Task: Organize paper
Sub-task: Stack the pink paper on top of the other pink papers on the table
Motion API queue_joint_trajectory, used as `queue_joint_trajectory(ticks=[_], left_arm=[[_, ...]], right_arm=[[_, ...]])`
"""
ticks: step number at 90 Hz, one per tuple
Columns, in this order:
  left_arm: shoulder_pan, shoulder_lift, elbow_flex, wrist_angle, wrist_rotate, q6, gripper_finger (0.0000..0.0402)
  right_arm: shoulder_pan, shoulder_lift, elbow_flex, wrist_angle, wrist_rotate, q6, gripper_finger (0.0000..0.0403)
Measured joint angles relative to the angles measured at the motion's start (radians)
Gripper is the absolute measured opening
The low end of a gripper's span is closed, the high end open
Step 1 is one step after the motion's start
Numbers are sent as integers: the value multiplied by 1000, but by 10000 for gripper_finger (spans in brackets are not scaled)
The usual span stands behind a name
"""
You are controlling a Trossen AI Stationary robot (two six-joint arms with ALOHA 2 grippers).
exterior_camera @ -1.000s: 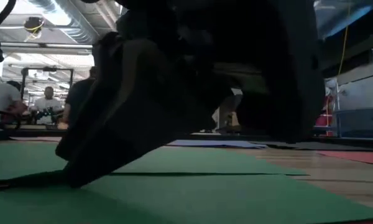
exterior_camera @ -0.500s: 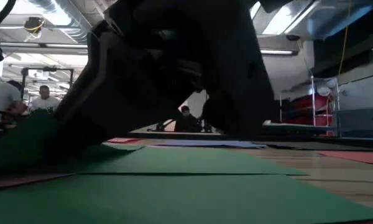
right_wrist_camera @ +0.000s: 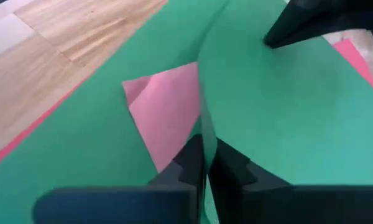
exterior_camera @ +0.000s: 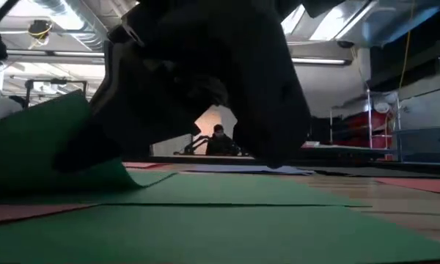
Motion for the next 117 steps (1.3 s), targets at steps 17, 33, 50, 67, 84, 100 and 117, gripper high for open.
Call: queue_joint_trajectory(ticks=[17, 33, 50, 67, 84, 100, 117], left_arm=[[-9, -39, 54, -75, -2, 52, 0], [-43, -69, 88, -105, -6, 65, 0], [-91, -72, 97, -116, -23, 17, 0], [-131, -72, 97, -108, -100, -19, 0], [-157, -72, 97, -109, -143, -46, 0], [-177, -72, 97, -111, -168, -77, 0], [-184, -72, 97, -111, -186, -81, 0]], right_arm=[[3, 0, 74, -122, 64, 2, 2], [13, 0, 172, -304, 121, 8, 0], [25, 0, 265, -555, 147, 67, 0], [31, 0, 346, -790, 164, 164, 0], [37, 0, 419, -1018, 163, 266, 0], [50, 0, 470, -1223, 160, 374, 0], [69, 0, 495, -1371, 123, 485, 0]])
